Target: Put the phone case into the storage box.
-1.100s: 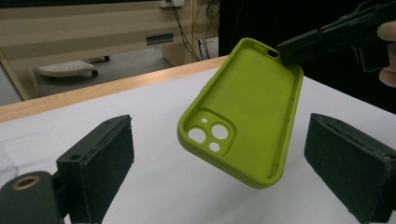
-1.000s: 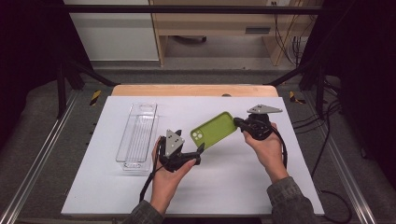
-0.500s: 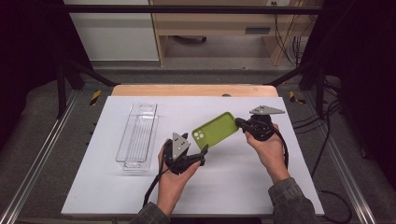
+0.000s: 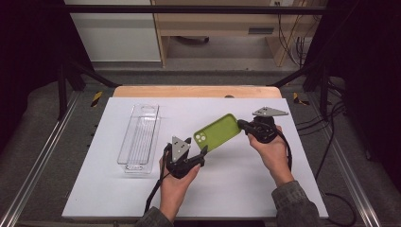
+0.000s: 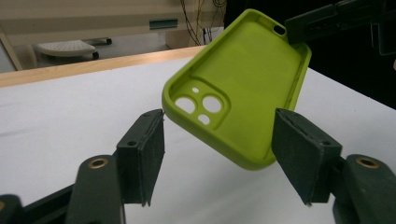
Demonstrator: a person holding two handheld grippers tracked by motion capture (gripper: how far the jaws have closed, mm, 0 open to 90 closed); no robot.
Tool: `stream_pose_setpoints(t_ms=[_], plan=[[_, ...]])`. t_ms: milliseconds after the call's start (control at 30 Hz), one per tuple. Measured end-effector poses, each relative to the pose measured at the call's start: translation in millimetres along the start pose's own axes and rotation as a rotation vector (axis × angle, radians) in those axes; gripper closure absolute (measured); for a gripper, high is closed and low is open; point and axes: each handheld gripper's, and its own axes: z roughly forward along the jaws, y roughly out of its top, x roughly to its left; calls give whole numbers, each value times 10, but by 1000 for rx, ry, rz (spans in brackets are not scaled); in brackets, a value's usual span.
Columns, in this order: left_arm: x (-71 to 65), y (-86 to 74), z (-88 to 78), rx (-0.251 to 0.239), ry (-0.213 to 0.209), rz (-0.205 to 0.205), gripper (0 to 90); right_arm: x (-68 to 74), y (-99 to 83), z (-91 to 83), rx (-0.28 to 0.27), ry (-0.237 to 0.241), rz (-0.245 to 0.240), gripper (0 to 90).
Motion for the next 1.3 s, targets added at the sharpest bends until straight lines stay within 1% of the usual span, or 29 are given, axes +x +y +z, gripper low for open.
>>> stream_pose_setpoints(t_ms=[67,133,200,333,433,600,767,900,967,1100,1200,1300], plan=[[-3,-17,8,8,-7,2,375,4,2,-4,-3,-1,2,882],[2,-21,9,9,-13,-10,389,5,5,-8,-4,-2,3,882],[9,-20,5,9,-18,-31,408,6,8,-12,-6,-3,5,882],[7,-25,6,10,-25,-48,430,4,15,-16,-6,-4,5,882],[8,-26,14,12,-39,-67,448,4,17,-19,-6,-5,5,882],[11,-15,21,9,-41,-84,455,6,20,-14,-7,-3,1,882],[35,6,19,3,-29,-84,461,3,22,-9,-5,-3,-1,882],[61,13,25,-3,-15,-100,438,7,24,-8,-10,0,-1,881],[73,13,31,-2,-17,-112,418,12,25,-5,-12,1,0,881],[85,14,38,1,-20,-123,405,19,31,4,-14,2,0,882],[81,9,50,8,-23,-131,410,27,33,9,-13,6,-2,881],[81,9,49,5,-17,-131,419,35,35,14,-14,6,-3,881]])
